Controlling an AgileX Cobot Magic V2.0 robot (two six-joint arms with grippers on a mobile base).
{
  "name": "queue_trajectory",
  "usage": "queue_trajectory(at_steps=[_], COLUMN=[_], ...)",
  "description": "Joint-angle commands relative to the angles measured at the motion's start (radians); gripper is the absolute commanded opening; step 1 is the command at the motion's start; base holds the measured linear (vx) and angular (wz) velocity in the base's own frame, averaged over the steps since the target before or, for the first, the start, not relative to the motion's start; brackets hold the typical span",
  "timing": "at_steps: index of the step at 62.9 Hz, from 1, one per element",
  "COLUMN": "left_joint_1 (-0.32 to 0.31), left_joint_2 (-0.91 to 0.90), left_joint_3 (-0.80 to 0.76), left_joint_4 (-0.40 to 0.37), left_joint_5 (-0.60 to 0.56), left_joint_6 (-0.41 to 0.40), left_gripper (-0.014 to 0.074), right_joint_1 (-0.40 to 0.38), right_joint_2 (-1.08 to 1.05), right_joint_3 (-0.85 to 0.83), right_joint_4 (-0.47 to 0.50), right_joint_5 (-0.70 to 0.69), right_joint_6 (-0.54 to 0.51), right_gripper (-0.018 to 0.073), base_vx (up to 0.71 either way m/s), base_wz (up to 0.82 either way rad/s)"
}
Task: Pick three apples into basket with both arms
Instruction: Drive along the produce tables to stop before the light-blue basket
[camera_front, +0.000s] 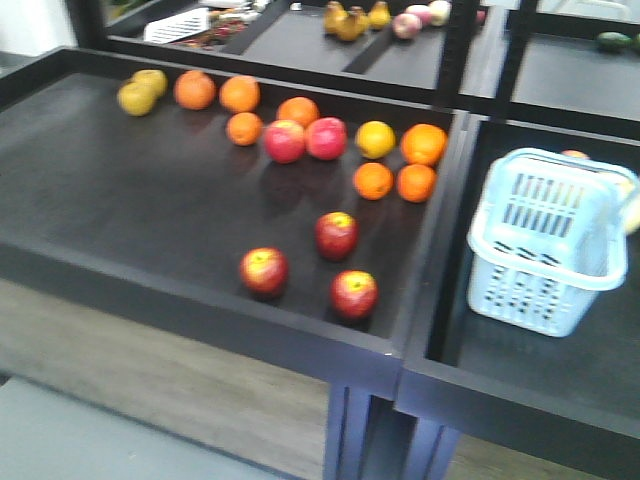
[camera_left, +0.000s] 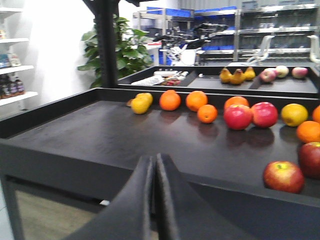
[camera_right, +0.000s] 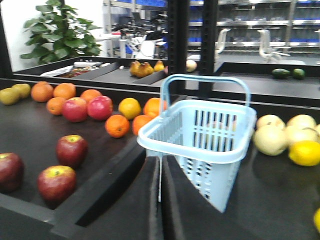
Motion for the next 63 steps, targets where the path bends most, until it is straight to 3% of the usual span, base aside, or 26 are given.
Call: queue_trajectory(at_steps=[1, 63], left_joint_1=[0.001, 0.001], left_joint_2=[-0.015, -0.015], left_joint_3=[0.009, 0.009], left_joint_4=[-0.001, -0.001], left_joint_5=[-0.072, -0.072], left_joint_6=[-0.008, -0.008], left_gripper=[-0.0006, -0.0006], right_joint_1=[-0.007, -0.007], right_joint_2=[-0.014, -0.014], right_joint_3=[0.014, 0.014], right_joint_4=[-0.012, -0.012], right_joint_5=[-0.075, -0.076], right_joint_6=[-0.003, -0.003], right_gripper=[-0.0004, -0.0004], base_vx=[0.08, 0.07], base_wz=[-0.37, -0.38])
